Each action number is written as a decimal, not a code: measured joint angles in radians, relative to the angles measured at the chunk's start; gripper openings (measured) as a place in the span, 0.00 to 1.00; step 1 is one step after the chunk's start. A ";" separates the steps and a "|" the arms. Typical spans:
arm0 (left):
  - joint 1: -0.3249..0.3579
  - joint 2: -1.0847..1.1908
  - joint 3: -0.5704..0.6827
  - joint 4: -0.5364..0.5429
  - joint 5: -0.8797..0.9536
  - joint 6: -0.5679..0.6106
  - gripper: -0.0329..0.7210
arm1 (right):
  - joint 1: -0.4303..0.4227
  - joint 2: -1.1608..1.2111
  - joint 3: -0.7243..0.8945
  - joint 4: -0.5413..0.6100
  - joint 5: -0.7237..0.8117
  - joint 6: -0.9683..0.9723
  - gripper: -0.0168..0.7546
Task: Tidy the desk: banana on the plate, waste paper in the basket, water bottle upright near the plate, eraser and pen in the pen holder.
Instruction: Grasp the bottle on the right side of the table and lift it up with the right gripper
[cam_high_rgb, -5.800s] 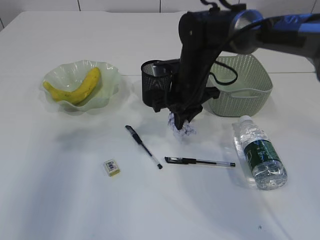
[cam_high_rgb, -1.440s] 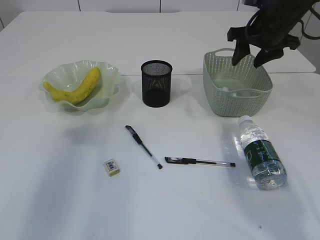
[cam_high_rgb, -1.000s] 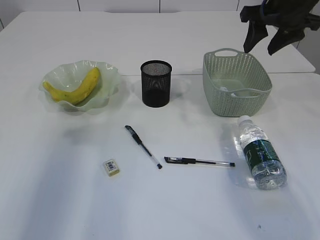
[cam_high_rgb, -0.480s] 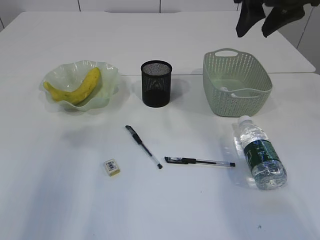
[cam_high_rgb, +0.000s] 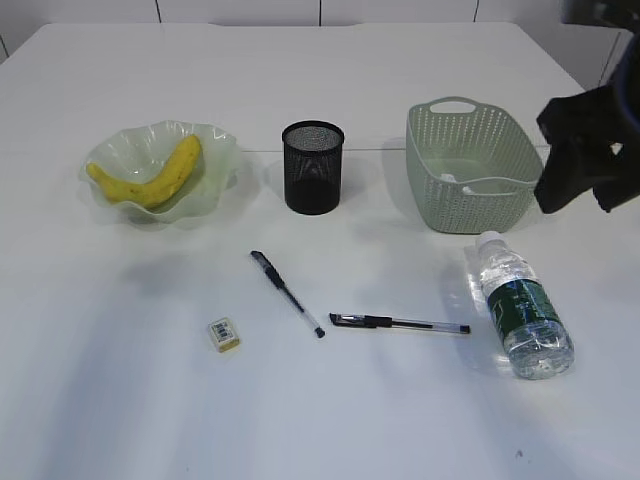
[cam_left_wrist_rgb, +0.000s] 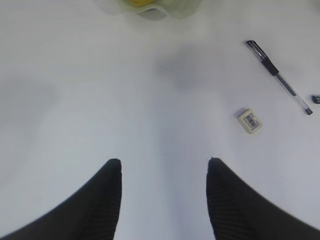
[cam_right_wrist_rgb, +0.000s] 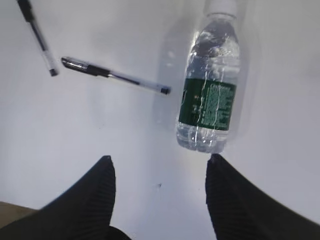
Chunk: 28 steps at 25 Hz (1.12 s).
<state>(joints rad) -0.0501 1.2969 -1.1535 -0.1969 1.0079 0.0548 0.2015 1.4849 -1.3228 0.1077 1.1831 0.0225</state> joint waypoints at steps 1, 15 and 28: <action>0.000 0.000 0.000 0.000 0.001 -0.003 0.55 | 0.000 -0.036 0.033 0.007 -0.006 0.000 0.58; 0.000 0.000 0.000 -0.010 0.001 -0.012 0.55 | 0.000 -0.171 0.183 0.025 -0.035 0.000 0.58; 0.000 0.000 0.000 -0.074 -0.001 -0.015 0.55 | 0.000 -0.171 0.183 0.038 -0.064 0.000 0.58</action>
<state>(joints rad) -0.0501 1.2969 -1.1535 -0.2707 1.0068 0.0402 0.2015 1.3137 -1.1396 0.1460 1.1188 0.0225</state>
